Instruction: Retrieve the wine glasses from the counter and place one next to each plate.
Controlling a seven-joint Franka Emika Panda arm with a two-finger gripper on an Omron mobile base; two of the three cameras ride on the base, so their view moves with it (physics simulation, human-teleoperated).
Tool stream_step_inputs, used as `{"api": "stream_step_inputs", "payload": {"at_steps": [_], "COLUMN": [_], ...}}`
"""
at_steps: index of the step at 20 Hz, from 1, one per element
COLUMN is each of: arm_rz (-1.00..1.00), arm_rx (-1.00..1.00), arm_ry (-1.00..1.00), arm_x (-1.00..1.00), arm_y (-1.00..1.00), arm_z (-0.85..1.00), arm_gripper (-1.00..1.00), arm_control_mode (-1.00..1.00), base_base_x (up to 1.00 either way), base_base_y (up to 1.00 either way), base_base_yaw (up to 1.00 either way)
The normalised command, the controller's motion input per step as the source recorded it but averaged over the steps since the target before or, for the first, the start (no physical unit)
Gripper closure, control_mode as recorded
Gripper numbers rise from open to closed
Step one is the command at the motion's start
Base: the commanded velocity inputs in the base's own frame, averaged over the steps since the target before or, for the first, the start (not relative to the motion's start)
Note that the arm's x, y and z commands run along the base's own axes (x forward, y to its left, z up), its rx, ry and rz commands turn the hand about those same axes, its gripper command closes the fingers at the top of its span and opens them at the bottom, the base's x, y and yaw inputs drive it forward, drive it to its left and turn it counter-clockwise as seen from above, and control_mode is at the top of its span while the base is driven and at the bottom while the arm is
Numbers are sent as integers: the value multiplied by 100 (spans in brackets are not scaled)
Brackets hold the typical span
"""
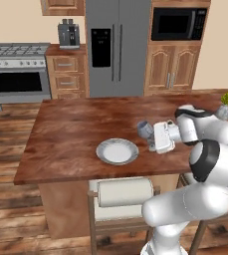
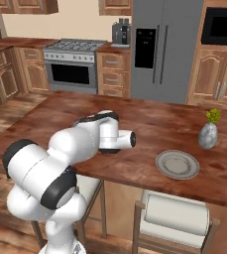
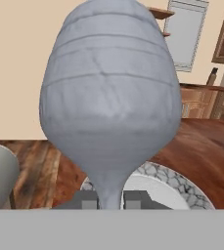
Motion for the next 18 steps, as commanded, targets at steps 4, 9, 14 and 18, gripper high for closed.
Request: {"api": "stream_step_inputs", "payload": {"at_steps": [4,9,14,18], "arm_rz": [0,0,0,0], "arm_rx": [0,0,0,0], "arm_ry": [6,3,0,0], "arm_x": [3,13,15,13], "arm_y": [0,0,0,0], "arm_z": [-24,-15,-8,0], "arm_gripper": [100,100,100,100], "arm_control_mode": [-100,-100,-100,-100], "base_base_x": [0,0,0,0], "base_base_y": [0,0,0,0], "base_base_yaw": [0,0,0,0]}}
